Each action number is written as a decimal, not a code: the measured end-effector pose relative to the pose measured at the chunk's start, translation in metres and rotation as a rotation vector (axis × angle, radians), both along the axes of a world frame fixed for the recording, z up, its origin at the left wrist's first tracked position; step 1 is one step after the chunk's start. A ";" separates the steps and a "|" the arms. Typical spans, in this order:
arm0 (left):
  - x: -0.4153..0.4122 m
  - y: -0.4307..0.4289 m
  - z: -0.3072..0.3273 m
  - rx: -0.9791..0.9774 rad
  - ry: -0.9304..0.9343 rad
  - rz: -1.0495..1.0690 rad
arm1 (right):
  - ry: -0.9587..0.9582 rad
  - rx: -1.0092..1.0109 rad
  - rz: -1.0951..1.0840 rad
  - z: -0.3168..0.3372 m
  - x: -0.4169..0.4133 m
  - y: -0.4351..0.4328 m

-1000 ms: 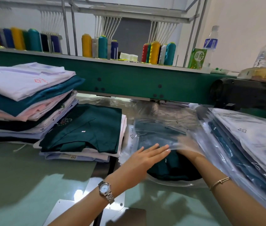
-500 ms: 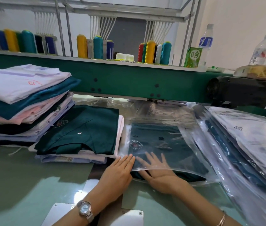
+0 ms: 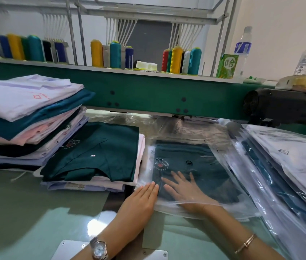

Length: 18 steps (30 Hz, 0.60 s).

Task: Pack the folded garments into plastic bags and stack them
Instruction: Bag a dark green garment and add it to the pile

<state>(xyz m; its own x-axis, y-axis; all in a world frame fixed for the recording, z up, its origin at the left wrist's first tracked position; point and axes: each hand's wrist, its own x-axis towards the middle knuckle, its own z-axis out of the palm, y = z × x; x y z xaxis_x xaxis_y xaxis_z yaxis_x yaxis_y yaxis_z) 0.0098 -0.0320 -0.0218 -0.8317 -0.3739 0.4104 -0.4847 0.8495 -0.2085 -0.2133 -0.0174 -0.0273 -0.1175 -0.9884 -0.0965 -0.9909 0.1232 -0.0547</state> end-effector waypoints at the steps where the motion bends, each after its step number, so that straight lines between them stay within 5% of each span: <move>1: -0.001 -0.001 0.003 0.032 -0.022 0.008 | -0.009 0.011 -0.005 -0.001 -0.003 -0.004; 12: -0.015 -0.020 0.019 0.060 -0.183 0.013 | -0.090 -0.015 0.072 -0.006 -0.027 -0.038; 18: -0.006 -0.030 0.013 0.132 -0.215 -0.037 | -0.024 0.177 0.032 0.014 0.013 -0.013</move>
